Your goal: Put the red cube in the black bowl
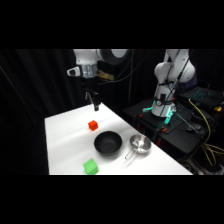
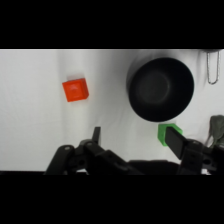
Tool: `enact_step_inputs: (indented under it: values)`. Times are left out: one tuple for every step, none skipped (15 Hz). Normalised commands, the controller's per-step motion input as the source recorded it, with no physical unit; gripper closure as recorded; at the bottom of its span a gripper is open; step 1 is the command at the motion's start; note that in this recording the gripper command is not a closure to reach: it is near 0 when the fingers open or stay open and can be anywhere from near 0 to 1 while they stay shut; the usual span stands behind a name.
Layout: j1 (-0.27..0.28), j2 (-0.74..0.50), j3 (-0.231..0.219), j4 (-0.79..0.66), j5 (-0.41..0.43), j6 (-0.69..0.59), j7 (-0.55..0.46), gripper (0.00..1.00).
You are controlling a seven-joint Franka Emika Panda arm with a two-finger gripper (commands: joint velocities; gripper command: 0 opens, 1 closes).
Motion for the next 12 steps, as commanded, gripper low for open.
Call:
enact_step_inputs:
  values:
    - [-0.149,0.21,-0.067,0.44,0.117,-0.12,-0.60,0.00]
    - [-0.139,0.23,-0.046,0.43,0.124,-0.14,-0.61,0.00]
    - [-0.134,0.26,-0.033,0.45,0.125,-0.13,-0.58,0.00]
    - [-0.132,0.30,-0.020,0.47,0.162,-0.15,-0.51,0.00]
    - [-0.127,0.34,-0.010,0.48,0.170,-0.14,-0.44,0.00]
    - [-0.127,0.37,0.003,0.49,0.178,-0.14,-0.42,0.00]
    - [-0.126,0.41,0.009,0.49,0.171,-0.11,-0.34,0.00]
    - [-0.122,0.41,0.013,0.47,0.144,-0.07,-0.27,0.00]
    - [-0.134,0.41,0.025,0.45,0.153,-0.07,-0.26,0.00]
    - [-0.133,0.39,0.032,0.43,0.127,-0.07,-0.24,0.00]
    - [-0.131,0.37,0.041,0.40,0.104,-0.07,-0.22,0.00]
    - [-0.129,0.34,0.049,0.36,0.091,-0.05,-0.20,0.00]
